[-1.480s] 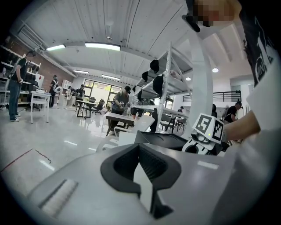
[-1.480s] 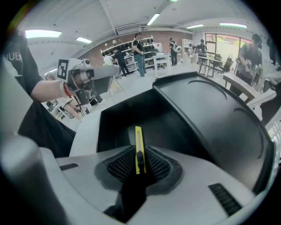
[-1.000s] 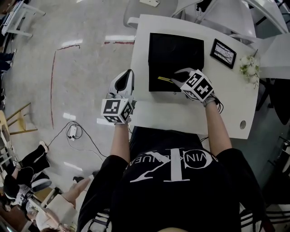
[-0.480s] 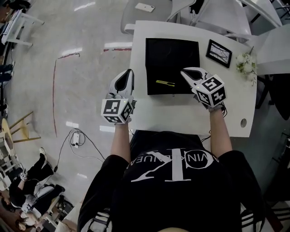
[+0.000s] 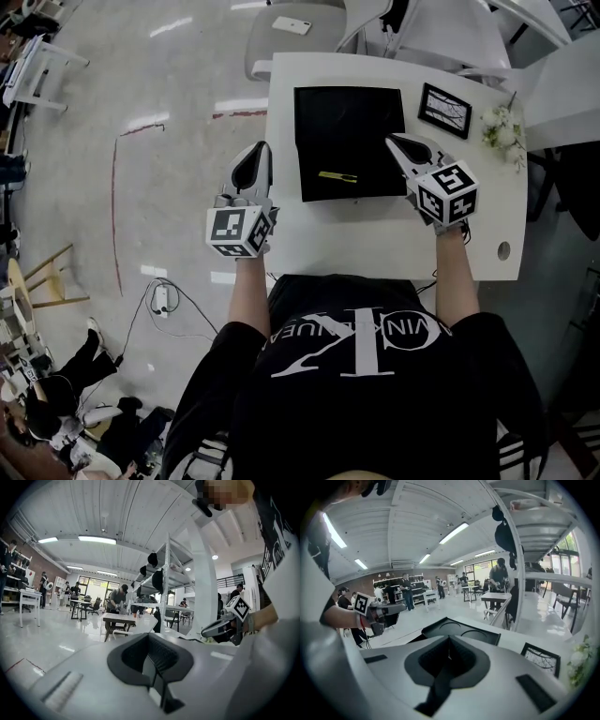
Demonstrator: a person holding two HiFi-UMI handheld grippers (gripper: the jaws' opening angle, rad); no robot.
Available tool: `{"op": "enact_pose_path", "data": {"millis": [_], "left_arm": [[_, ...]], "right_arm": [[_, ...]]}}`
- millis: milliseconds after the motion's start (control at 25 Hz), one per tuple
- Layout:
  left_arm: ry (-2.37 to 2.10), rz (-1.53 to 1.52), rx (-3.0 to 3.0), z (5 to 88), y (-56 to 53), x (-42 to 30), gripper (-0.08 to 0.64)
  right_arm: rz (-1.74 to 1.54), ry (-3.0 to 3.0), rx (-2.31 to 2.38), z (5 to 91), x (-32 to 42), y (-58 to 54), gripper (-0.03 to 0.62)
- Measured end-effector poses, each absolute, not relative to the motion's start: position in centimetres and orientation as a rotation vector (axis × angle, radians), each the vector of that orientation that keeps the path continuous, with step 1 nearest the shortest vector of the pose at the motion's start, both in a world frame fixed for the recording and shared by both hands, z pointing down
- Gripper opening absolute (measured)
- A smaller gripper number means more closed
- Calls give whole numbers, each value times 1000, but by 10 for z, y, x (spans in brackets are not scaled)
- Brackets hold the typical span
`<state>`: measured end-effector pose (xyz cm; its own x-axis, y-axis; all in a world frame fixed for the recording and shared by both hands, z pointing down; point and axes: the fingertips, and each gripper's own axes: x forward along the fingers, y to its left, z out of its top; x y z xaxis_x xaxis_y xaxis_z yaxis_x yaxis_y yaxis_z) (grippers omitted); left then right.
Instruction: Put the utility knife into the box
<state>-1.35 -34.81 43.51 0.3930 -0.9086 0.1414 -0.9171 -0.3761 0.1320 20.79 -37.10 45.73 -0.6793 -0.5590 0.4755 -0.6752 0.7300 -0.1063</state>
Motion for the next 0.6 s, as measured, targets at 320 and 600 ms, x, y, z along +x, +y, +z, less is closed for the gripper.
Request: {"op": "enact_pose_path", "data": {"millis": [320, 600], "left_arm": [[-1675, 65, 2481, 422, -351, -17, 11], [-1707, 48, 2493, 412, -352, -22, 11]], "right_arm": [[321, -2581, 1030, 437, 214, -373, 15], [247, -2616, 1128, 420, 222, -376, 15]]}}
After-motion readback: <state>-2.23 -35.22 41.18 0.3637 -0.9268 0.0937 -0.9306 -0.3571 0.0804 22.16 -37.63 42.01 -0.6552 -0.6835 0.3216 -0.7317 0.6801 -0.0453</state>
